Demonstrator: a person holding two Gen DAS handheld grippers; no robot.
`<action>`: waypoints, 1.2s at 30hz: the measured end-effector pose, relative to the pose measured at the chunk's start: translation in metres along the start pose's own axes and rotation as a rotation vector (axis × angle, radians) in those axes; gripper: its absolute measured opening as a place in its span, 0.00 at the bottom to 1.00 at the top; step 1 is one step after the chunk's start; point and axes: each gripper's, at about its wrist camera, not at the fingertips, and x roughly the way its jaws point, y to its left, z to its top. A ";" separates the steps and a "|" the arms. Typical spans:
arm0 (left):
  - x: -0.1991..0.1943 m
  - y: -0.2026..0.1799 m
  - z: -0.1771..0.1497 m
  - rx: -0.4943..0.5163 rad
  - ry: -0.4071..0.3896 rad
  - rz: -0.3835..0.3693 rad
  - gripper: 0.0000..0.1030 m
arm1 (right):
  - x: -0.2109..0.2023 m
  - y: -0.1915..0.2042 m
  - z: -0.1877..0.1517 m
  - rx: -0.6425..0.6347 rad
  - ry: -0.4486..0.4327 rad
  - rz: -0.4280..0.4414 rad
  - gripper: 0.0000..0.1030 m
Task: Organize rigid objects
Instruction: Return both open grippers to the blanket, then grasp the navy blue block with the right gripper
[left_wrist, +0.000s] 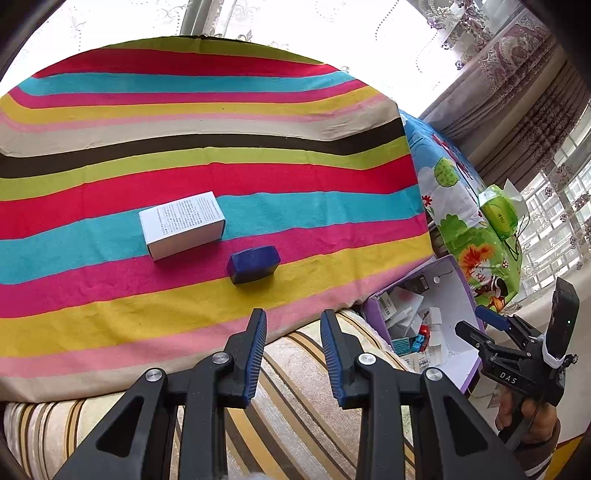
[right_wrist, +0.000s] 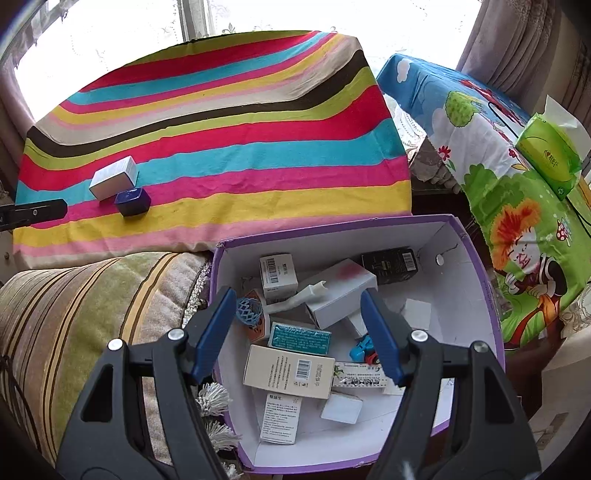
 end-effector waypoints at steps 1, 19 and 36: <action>-0.001 0.004 0.000 -0.007 -0.001 0.005 0.31 | 0.001 0.004 0.002 -0.007 0.001 0.008 0.71; -0.003 0.046 0.004 -0.095 -0.013 0.085 0.59 | 0.015 0.101 0.041 -0.105 0.009 0.141 0.86; 0.007 0.068 0.019 -0.145 -0.006 0.147 0.73 | 0.055 0.161 0.070 -0.133 0.069 0.211 0.89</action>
